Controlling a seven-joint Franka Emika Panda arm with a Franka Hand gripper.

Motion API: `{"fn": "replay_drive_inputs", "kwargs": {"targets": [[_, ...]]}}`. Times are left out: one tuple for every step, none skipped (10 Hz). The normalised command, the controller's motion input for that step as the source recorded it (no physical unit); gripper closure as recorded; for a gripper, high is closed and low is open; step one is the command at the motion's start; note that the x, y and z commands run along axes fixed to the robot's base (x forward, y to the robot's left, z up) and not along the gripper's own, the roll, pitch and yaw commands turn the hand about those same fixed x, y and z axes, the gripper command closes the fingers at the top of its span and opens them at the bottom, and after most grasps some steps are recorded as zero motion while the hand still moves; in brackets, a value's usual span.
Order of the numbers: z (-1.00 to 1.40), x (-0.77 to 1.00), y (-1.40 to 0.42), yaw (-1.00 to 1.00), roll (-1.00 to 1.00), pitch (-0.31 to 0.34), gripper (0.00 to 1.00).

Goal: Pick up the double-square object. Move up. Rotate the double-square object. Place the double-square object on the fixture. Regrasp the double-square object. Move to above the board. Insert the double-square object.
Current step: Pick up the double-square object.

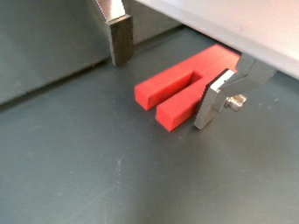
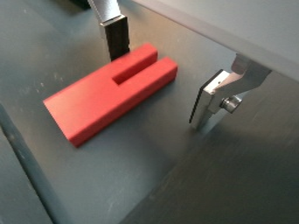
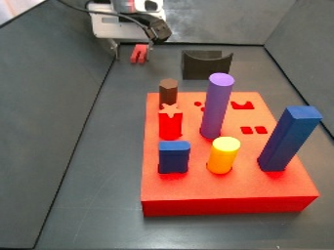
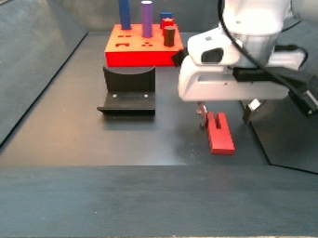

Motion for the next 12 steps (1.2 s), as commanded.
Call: {"fn": "replay_drive_inputs", "kwargs": {"targets": [[-1.0,-0.06,0.11,-0.11,0.0,-0.04,0.0],[0.06,-0.17,0.0,-0.01,0.0,-0.124,0.0],[0.0,0.0,0.0,0.0,0.0,-0.02,0.0],[0.0,0.0,0.0,0.0,0.0,0.0,0.0],[0.0,0.0,0.0,0.0,0.0,0.0,1.0],[0.0,0.0,0.0,0.0,0.0,0.0,1.0],[0.0,0.0,0.0,0.0,0.0,0.0,1.0],[0.0,0.0,0.0,0.0,0.0,0.0,1.0],[0.0,0.0,0.0,0.0,0.0,0.0,1.0],[0.0,0.0,0.0,0.0,0.0,0.0,1.0],[0.0,0.0,0.0,0.0,0.0,0.0,1.0],[0.0,0.0,0.0,0.0,0.0,0.0,1.0]]}}
